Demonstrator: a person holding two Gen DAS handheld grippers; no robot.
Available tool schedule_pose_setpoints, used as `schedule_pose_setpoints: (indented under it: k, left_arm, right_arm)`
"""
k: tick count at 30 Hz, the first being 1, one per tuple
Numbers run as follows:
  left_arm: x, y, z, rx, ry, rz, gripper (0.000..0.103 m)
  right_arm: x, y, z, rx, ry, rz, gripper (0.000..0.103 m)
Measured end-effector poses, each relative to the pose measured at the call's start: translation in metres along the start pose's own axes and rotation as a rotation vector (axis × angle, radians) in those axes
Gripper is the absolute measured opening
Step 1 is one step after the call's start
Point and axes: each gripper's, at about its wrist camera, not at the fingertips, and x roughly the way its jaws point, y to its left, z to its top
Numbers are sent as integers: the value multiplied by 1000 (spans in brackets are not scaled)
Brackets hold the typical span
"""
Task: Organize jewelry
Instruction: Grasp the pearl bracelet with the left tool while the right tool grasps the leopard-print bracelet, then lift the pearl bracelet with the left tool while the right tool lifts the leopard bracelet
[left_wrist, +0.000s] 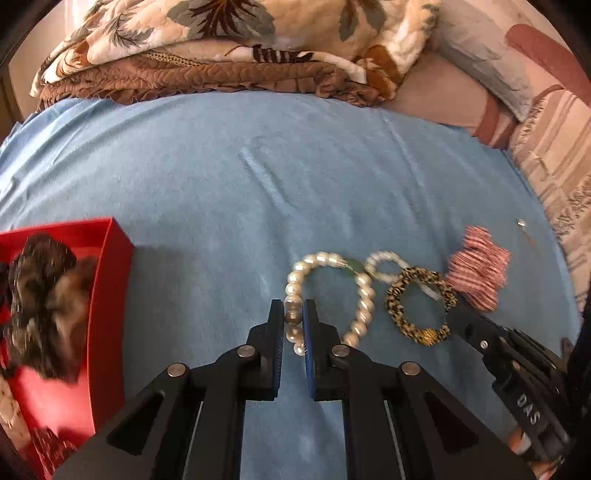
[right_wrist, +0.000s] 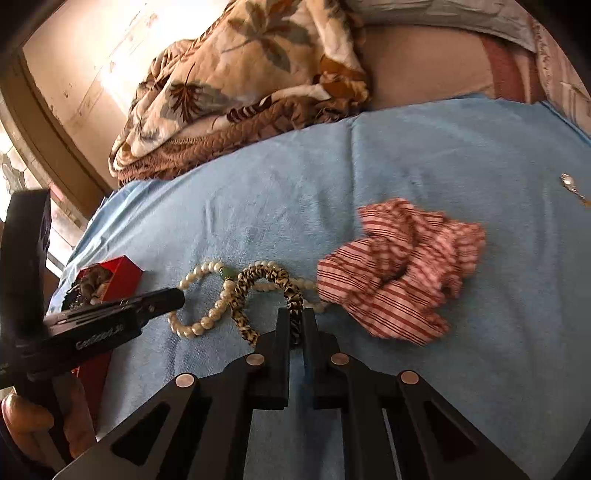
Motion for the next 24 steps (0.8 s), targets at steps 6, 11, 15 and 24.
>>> schedule_pose_setpoints:
  k: [6, 11, 15, 24]
  left_arm:
    - [-34, -11, -34, 13, -8, -67, 9]
    - [-42, -8, -71, 33, 26, -62, 10]
    - [-45, -2, -81, 39, 24, -25, 11]
    - [-36, -7, -61, 65, -3, 32, 26]
  right_arm:
    - [-41, -11, -22, 56, -4, 9, 7]
    - [-59, -12, -48, 32, 38, -41, 8]
    - [-62, -15, -57, 35, 44, -76, 12]
    - [-51, -13, -53, 17, 33, -100, 29]
